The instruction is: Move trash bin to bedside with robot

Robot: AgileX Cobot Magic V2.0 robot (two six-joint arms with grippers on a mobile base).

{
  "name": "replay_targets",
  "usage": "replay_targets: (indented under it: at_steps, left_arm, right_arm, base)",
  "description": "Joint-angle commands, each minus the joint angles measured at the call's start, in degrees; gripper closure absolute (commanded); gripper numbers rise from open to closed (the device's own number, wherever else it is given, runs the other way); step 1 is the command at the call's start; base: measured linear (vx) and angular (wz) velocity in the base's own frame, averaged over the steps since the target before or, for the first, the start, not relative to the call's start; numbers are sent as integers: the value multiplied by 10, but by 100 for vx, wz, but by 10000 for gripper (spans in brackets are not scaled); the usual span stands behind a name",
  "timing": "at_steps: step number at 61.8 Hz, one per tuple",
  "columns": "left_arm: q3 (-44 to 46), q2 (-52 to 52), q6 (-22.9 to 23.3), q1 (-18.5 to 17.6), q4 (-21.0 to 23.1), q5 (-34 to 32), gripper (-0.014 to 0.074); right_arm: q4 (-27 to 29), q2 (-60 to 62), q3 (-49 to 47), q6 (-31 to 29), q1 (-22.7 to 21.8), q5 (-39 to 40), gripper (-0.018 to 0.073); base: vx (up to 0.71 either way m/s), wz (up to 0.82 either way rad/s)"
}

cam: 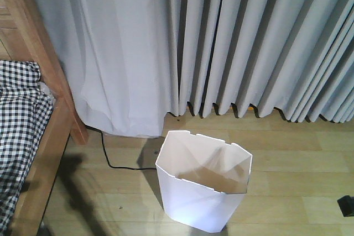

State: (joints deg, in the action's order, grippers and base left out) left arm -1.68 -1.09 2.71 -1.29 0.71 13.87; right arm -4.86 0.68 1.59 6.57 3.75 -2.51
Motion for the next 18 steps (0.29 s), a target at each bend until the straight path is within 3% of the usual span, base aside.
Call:
replay_targets:
  at_steps: [1,18]
  left_arm:
    - [-17,-6,5,-3,2,-39,602]
    - [-17,-6,5,-3,2,-39,602]
  right_arm:
    - [-9,7,11,-2,-1,39,570]
    - [-9,7,11,-3,-1,39,570]
  base:
    - [0,0]
    - [0,0]
